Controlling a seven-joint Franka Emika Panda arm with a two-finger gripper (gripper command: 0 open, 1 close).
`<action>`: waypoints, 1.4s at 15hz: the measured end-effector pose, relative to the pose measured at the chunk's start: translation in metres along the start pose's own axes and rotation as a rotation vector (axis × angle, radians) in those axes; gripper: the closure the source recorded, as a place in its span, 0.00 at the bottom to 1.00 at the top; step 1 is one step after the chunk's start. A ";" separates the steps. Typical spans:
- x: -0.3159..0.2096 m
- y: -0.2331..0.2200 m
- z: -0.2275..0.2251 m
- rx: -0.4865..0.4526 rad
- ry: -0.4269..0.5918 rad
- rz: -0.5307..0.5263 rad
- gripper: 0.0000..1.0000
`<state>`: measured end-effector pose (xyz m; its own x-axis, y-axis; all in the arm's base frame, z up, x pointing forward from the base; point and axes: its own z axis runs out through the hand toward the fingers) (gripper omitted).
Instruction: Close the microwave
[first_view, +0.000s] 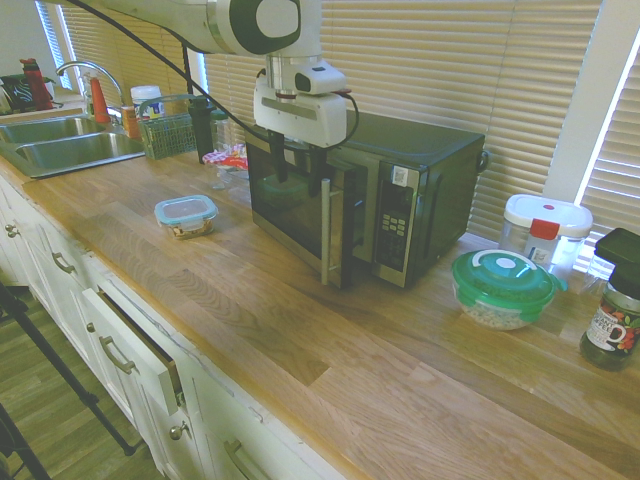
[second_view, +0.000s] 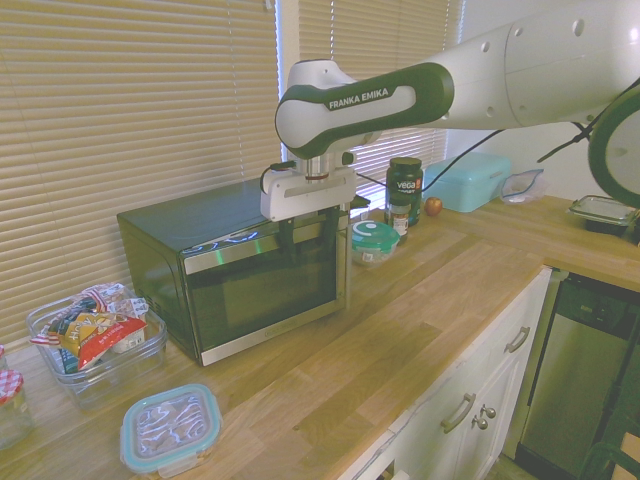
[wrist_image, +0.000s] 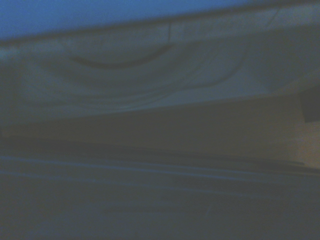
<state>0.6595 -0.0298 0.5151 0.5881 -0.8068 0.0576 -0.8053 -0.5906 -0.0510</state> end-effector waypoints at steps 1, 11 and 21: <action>0.005 -0.003 -0.002 -0.001 0.000 0.002 0.00; 0.027 -0.028 -0.001 -0.029 -0.050 -0.029 0.00; 0.037 -0.028 -0.006 -0.030 -0.076 -0.035 0.00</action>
<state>0.7036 -0.0430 0.5243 0.6192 -0.7851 -0.0166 -0.7852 -0.6188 -0.0204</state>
